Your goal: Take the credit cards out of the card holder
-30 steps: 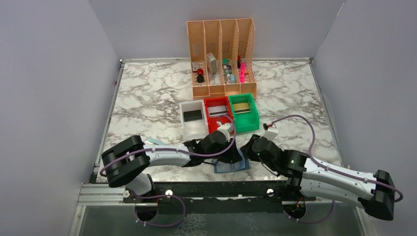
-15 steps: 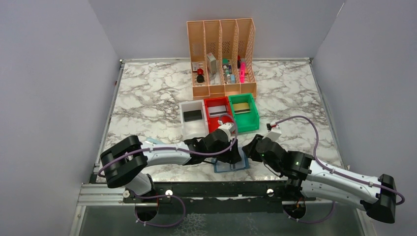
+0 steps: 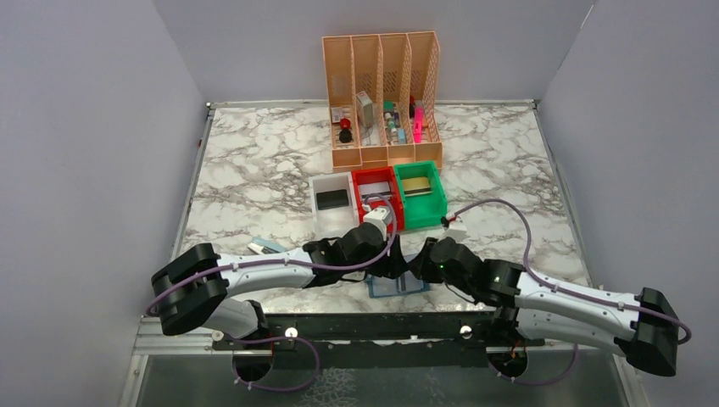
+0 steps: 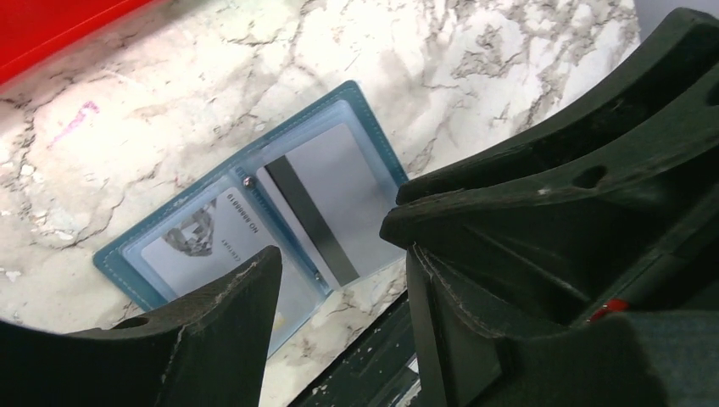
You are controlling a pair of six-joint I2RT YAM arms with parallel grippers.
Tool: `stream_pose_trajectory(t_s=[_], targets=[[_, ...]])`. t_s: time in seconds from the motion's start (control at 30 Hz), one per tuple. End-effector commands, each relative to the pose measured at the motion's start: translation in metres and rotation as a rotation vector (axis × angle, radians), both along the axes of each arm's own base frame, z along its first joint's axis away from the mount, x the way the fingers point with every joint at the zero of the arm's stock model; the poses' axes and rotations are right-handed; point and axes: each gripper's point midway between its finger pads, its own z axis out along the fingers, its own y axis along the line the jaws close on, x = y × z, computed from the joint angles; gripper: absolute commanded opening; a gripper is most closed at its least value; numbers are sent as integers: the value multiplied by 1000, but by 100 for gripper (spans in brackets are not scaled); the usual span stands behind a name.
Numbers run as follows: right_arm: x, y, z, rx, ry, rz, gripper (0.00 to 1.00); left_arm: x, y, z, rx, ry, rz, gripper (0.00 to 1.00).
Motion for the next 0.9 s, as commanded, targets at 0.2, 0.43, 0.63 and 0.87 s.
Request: stream_pose_trajectory(t_s=[0.2, 0.43, 0.63, 0.87], targets=[[1, -38, -62, -210, 117, -203, 34, -5, 2, -22, 22, 44, 10, 61], [-2, -47, -85, -198, 130, -236, 34, -7, -10, -24, 9, 61, -31, 62], [-5, -54, -92, -214, 136, -247, 32, -7, -16, -26, 11, 65, -46, 60], [-8, -53, -96, -217, 150, -231, 30, -9, -16, -47, 40, 106, -30, 55]])
